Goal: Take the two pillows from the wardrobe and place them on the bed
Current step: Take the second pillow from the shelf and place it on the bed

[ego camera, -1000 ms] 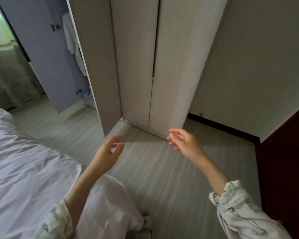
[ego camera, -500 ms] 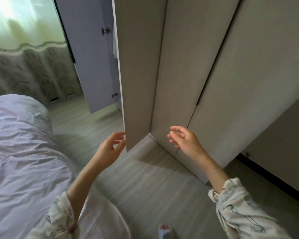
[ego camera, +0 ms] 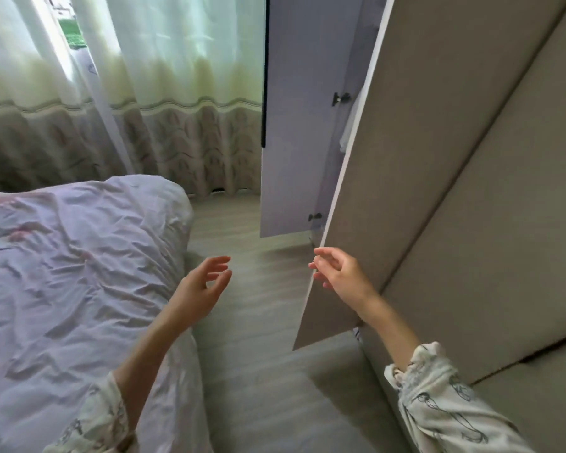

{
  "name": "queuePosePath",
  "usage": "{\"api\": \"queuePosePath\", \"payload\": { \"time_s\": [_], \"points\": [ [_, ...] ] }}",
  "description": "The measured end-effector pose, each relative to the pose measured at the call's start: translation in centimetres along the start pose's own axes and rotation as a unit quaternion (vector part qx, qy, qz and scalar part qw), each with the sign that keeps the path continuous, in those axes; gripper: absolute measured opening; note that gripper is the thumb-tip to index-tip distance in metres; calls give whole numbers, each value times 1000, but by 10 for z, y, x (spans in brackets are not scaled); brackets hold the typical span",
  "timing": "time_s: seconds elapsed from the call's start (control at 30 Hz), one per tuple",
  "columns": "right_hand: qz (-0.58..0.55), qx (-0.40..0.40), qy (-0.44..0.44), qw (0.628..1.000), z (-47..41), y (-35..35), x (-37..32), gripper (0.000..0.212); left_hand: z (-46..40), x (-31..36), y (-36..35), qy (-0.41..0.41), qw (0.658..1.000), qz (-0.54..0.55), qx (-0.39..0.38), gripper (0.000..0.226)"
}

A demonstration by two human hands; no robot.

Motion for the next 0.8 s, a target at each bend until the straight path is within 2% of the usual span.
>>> {"api": "queuePosePath", "payload": {
  "time_s": [0.17, 0.4, 0.6, 0.8],
  "points": [
    [3, -62, 12, 998, -74, -48, -16, 27, -52, -15, 8, 40, 998, 0, 46, 33],
    [-3, -88, 13, 996, -181, -128, -40, 27, -171, -54, 11, 58, 997, 5, 56, 31],
    [-49, -11, -18, 999, -309, -171, -74, 25, -316, -74, 2, 12, 1000, -20, -17, 32],
    [-64, 55, -40, 996, -401, -186, -99, 18, -459, -68, 2, -32, 998, -33, -45, 29]
  ]
}}
Point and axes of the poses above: each hand's wrist, its own z-axis away from the middle knuckle, its own y-axis out of the back of the hand, x = y × z, the point moved 6 cm from there along -z, towards the middle knuckle, and after that the axes turned 13 degrees about x, right-handed, at the moved point
